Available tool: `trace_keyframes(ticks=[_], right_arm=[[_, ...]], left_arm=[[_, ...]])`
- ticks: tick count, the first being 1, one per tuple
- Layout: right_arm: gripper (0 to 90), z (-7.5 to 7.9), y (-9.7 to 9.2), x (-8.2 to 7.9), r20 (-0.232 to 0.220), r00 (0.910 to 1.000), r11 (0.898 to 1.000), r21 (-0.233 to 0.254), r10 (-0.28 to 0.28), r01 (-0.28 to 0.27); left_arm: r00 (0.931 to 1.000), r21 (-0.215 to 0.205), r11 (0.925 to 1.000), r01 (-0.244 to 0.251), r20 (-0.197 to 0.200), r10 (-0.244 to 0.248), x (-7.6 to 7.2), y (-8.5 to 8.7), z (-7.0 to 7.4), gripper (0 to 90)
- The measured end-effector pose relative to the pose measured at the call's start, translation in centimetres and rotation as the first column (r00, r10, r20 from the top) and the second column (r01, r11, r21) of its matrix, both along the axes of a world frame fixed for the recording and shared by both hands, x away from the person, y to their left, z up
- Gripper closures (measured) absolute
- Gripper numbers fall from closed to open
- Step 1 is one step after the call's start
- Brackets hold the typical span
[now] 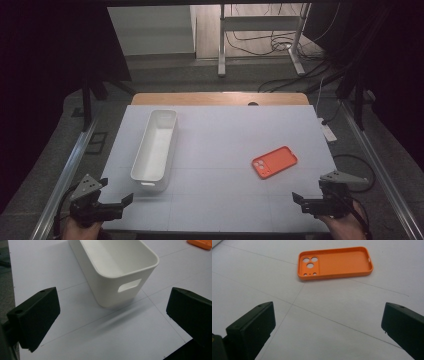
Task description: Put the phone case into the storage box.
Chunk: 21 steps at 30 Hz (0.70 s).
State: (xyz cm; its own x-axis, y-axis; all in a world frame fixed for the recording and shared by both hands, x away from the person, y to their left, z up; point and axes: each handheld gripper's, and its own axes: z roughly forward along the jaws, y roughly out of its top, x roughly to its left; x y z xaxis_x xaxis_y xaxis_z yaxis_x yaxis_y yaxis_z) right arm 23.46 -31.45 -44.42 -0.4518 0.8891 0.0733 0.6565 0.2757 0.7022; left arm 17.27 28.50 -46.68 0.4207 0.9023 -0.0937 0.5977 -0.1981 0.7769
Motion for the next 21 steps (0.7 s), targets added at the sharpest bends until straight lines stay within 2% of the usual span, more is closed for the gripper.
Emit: trace_keyframes(ticks=[9, 11, 21], right_arm=[[0.0, 0.0, 0.15, -0.02, -0.002, 0.9999, 1.0, -0.003, 0.01, -0.01], [0.0, -0.02, 0.13, 0.02, -0.007, 0.9999, 1.0, -0.002, 0.013, -0.013], [0.0, -0.05, 0.16, 0.08, -0.01, 0.9998, 1.0, -0.007, 0.019, -0.019]], left_arm=[[0.9999, 0.003, 1.0, -0.006, 0.01, 0.006, -0.13, -0.01, 0.03, 0.0], [0.9998, 0.011, 0.9999, 0.0, 0.018, 0.0, -0.19, -0.08, 0.08, 0.0], [0.9995, 0.002, 0.9997, 0.023, 0.024, -0.023, -0.24, -0.05, 0.02, 0.0]])
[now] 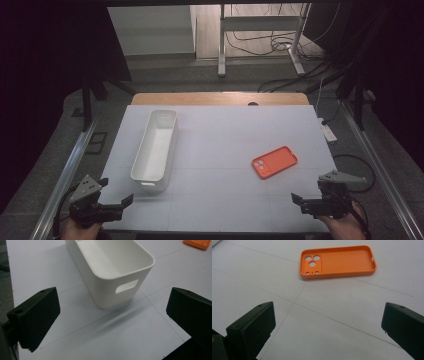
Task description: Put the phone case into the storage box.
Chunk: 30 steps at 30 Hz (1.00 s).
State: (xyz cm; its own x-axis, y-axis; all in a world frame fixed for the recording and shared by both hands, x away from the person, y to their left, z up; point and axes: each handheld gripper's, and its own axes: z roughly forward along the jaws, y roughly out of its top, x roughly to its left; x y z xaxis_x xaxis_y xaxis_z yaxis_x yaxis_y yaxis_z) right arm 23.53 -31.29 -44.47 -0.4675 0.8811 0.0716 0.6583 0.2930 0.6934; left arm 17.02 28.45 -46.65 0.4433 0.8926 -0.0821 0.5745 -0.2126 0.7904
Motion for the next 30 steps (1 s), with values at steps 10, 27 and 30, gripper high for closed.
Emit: trace_keyframes(ticks=[10, 27, 30], right_arm=[[0.0, 0.0, 0.2, 0.2, -0.019, 0.9997, 1.0, -0.008, 0.016, -0.016], [0.0, -0.1, 0.5, 1.2, 0.018, 0.9998, 1.0, -0.02, 0.004, -0.003], [0.0, -0.1, 0.5, 1.4, 0.023, 0.9997, 1.0, -0.027, 0.004, -0.004]], left_arm=[[1.0, -0.003, 1.0, 0.001, -0.003, -0.001, 0.0, 0.0, 0.0, 0.3], [0.9999, -0.014, 0.9999, 0.004, -0.012, -0.004, 0.1, 0.1, -0.1, 0.6], [0.9999, -0.015, 0.9999, 0.004, -0.012, -0.005, 0.1, 0.1, -0.1, 0.4]])
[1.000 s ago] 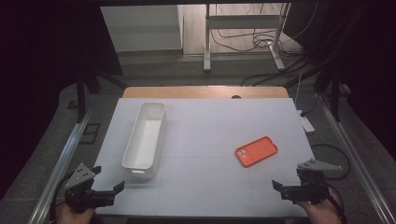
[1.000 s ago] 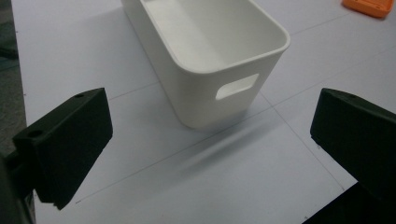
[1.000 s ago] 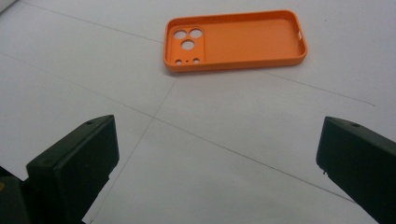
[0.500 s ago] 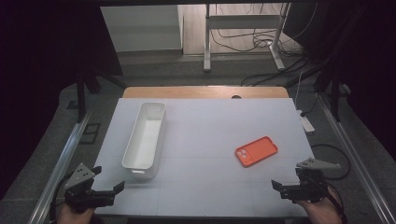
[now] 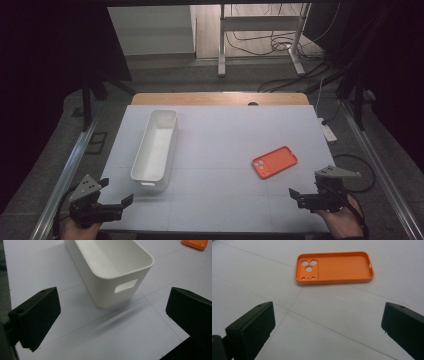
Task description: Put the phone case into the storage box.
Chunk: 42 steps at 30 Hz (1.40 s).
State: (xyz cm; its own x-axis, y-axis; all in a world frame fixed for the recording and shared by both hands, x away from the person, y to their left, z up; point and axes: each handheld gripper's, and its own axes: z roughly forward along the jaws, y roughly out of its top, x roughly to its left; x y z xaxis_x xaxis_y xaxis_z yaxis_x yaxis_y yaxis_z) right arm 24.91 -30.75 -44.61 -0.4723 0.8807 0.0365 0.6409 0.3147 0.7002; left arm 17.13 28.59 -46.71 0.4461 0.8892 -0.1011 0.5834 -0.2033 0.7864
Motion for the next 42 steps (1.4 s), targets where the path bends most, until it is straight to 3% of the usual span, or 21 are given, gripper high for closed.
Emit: trace_keyframes(ticks=[10, 42], right_arm=[[0.0, 0.1, 0.3, 0.9, 0.017, 0.9999, 1.0, -0.005, 0.0, 0.0], [0.0, -0.4, 0.7, 5.7, -0.017, 0.9996, 0.999, -0.028, -0.023, 0.023]], left_arm=[[0.9999, 0.003, 0.9999, 0.01, 0.0, -0.01, 0.0, 0.0, 0.0, 0.7], [0.9998, -0.001, 0.9998, 0.017, -0.006, -0.017, 0.1, 0.0, 0.0, 1.3]])
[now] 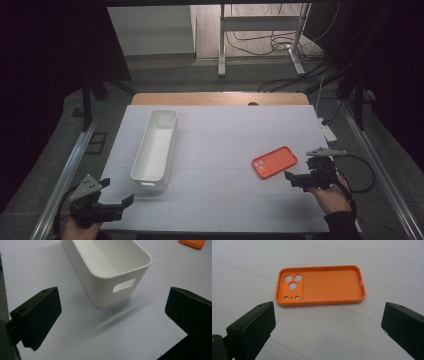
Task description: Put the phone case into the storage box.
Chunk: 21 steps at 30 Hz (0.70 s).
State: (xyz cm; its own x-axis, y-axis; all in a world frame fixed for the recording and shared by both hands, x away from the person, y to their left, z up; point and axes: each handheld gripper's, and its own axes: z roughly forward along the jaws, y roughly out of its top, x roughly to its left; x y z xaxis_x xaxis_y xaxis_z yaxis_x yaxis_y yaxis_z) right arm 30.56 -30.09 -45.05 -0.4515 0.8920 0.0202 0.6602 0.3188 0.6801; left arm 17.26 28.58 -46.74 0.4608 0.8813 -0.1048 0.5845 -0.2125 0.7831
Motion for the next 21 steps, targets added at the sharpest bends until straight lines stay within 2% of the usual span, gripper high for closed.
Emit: trace_keyframes(ticks=[21], right_arm=[[0.0, -0.3, 0.6, 2.9, -0.019, 0.9998, 1.0, -0.03, -0.006, 0.005]], left_arm=[[1.0, 0.001, 1.0, 0.01, 0.0, -0.01, 0.0, 0.0, 0.0, 1.4]])
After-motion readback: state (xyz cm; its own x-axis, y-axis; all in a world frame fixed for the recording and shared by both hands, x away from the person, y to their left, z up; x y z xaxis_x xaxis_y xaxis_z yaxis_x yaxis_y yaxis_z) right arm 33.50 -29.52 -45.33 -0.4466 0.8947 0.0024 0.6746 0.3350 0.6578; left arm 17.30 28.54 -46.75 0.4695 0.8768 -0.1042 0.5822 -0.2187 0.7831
